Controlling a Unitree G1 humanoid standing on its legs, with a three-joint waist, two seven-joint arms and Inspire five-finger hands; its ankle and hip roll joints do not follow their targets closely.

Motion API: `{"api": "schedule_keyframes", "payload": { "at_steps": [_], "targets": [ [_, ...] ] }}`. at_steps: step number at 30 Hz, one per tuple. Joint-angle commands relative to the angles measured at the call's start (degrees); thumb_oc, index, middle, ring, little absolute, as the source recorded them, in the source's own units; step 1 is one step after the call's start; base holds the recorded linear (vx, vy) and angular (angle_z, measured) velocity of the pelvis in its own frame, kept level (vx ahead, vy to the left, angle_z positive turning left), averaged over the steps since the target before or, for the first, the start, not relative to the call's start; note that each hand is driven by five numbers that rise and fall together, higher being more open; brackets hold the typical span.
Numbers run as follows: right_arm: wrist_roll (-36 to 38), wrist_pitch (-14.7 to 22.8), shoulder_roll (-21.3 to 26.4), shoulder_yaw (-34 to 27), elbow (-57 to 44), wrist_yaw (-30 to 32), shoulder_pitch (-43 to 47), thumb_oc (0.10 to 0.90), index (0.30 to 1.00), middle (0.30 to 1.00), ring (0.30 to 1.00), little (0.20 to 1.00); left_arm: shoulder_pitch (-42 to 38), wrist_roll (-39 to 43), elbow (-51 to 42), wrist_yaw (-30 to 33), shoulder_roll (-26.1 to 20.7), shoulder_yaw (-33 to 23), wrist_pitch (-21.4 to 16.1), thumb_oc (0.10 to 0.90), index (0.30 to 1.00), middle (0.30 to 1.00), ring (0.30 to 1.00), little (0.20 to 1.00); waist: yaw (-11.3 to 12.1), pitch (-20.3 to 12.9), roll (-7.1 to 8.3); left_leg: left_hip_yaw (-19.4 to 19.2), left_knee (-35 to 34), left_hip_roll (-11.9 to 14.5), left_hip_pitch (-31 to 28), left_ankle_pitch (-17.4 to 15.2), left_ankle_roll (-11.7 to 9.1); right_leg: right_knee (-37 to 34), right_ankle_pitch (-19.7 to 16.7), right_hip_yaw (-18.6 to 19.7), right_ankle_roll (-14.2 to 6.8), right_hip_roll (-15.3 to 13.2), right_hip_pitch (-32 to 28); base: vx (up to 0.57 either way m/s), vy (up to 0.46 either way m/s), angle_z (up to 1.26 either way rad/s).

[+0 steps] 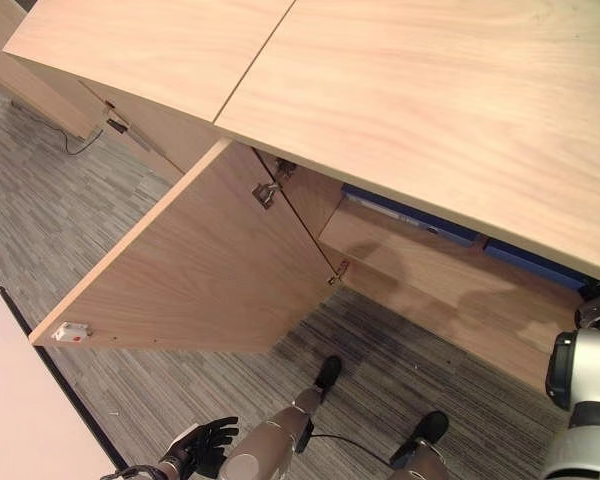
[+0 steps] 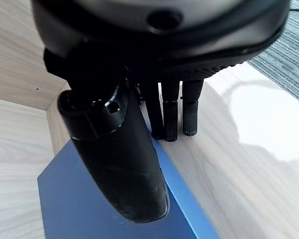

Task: Put the empty folder in the office cabinet

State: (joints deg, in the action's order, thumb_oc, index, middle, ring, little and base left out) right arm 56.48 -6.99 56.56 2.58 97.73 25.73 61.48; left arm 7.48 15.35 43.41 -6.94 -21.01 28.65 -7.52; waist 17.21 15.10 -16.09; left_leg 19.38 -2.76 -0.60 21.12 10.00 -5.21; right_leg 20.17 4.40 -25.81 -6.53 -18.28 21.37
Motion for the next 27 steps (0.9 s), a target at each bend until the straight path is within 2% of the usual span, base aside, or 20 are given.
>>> {"api": "schedule_keyframes", "payload": {
  "at_steps": [1,9,12,13,14,18,19,20,24,25,26,27],
  "targets": [
    [0.1,12.4,5.1,5.1,-18.4,-11.2,14.5,0.800,0.900,0.900,0.900,0.900,-1.9,0.4,1.2,0.0,-2.6,3.3,-1.0,0.800,0.900,0.900,0.900,0.900,6.9,-2.6,4.12,-0.7,-2.2,2.0,-4.2,-4.8,-3.0,3.1,5.6,0.8,-3.6,-2.4,-6.1,0.04,0.022,0.01],
    [0.5,12.3,4.2,4.7,-17.7,-12.4,11.7,0.800,0.900,0.900,0.900,0.900,-1.5,0.8,-0.1,-0.5,-3.0,2.8,-1.1,0.800,0.900,0.900,0.900,0.900,6.6,-2.9,4.24,-1.8,-2.2,2.1,-5.1,-5.3,-2.7,2.1,4.7,2.4,-3.7,-2.2,-6.0,0.00,0.002,0.00],
    [2.0,14.2,-0.1,3.1,-22.3,-13.1,7.4,0.800,0.900,0.900,0.900,0.900,-2.2,1.7,-0.1,-0.4,-2.2,2.2,-1.0,0.800,0.900,0.900,0.900,0.900,5.5,-2.6,4.67,-2.6,-2.2,2.6,-5.6,-5.3,-2.7,0.9,3.7,3.4,-3.8,-1.4,-6.4,-0.02,0.016,-0.03],
    [2.6,15.7,-4.4,3.0,-26.1,-14.1,4.5,0.800,0.900,0.900,0.900,0.900,-3.3,2.0,0.1,-0.1,-0.9,1.8,-0.8,0.800,0.900,0.900,0.900,0.900,4.5,-2.3,4.89,-3.0,-2.2,3.0,-5.6,-5.0,-2.7,0.1,2.8,3.8,-3.8,-0.9,-6.5,-0.11,0.070,-0.09],
    [2.3,16.2,-5.8,1.8,-28.2,-13.2,2.3,0.800,0.900,0.900,0.900,0.900,-2.9,1.9,0.6,0.0,-1.1,1.3,-0.9,0.800,0.900,0.900,0.900,0.900,4.5,-2.1,5.07,-3.2,-2.2,3.0,-5.7,-4.2,-2.6,-0.4,1.3,3.4,-3.4,-0.8,-6.5,-0.09,0.056,-0.08],
    [-0.9,20.9,-19.2,-1.2,-50.1,-13.6,-13.6,0.800,0.900,0.900,0.900,0.900,-5.6,1.8,5.6,1.6,3.1,-2.4,0.0,0.800,0.900,0.900,0.900,0.900,0.0,-1.9,7.31,-5.1,-2.2,4.5,-7.9,-4.8,-2.8,-3.2,0.1,5.0,-3.3,1.0,-8.5,0.03,0.020,-0.33],
    [-3.7,22.2,-25.2,-2.2,-60.8,-15.0,-23.8,0.800,0.900,0.900,0.900,0.900,-6.8,0.8,9.2,2.2,5.0,-4.2,0.0,0.800,0.900,0.900,0.900,0.900,-2.3,-2.5,8.42,-6.0,-2.2,5.1,-9.6,-5.1,-3.0,-4.6,-0.5,5.4,-3.2,1.6,-10.2,0.08,0.011,-0.31],
    [-3.7,22.1,-25.2,-2.2,-60.9,-14.9,-23.9,0.800,0.900,0.900,0.900,0.900,-6.8,0.8,9.2,2.2,4.9,-4.2,0.0,0.800,0.900,0.900,0.900,0.900,-2.3,-2.5,8.42,-6.0,-2.2,5.1,-9.6,-5.1,-3.0,-4.6,-0.5,5.4,-3.2,1.6,-10.2,0.07,0.008,-0.37],
    [-8.5,22.2,-31.9,-1.2,-73.6,-19.6,-39.3,0.800,0.900,0.900,0.900,0.900,-8.6,-0.6,15.0,3.0,7.5,-8.6,0.1,0.800,0.900,0.900,0.900,0.900,-7.2,-4.1,10.65,-8.5,-2.2,6.1,-13.1,-6.0,-3.5,-8.5,-2.2,6.5,-3.2,2.8,-13.6,0.08,0.005,-0.20],
    [-9.8,21.4,-33.8,0.5,-76.0,-21.2,-43.2,0.800,0.900,0.900,0.900,0.900,-9.7,-0.4,17.3,3.3,8.5,-10.2,0.2,0.800,0.900,0.900,0.900,0.900,-9.6,-5.4,11.74,-9.9,-2.2,6.5,-14.3,-6.0,-3.7,-10.8,-3.4,7.4,-3.3,3.4,-14.7,0.08,-0.006,-0.08],
    [-9.9,21.3,-33.9,0.6,-76.2,-21.1,-43.3,0.800,0.900,0.900,0.900,0.900,-9.6,-0.4,17.4,3.2,8.5,-10.3,0.1,0.800,0.900,0.900,0.900,0.900,-9.6,-5.3,11.74,-10.0,-2.2,6.6,-14.5,-6.1,-3.7,-11.1,-3.6,7.5,-3.3,3.5,-15.0,0.06,0.002,-0.16],
    [-11.0,20.9,-34.4,1.6,-78.1,-22.0,-45.0,0.800,0.900,0.900,0.900,0.900,-10.0,0.2,18.0,3.3,9.1,-11.1,0.2,0.800,0.900,0.900,0.900,0.900,-10.7,-5.8,12.26,-10.8,-2.2,6.8,-15.3,-6.3,-3.9,-12.2,-4.0,8.1,-3.4,3.7,-15.6,0.04,0.008,-0.27]
  ]
}}
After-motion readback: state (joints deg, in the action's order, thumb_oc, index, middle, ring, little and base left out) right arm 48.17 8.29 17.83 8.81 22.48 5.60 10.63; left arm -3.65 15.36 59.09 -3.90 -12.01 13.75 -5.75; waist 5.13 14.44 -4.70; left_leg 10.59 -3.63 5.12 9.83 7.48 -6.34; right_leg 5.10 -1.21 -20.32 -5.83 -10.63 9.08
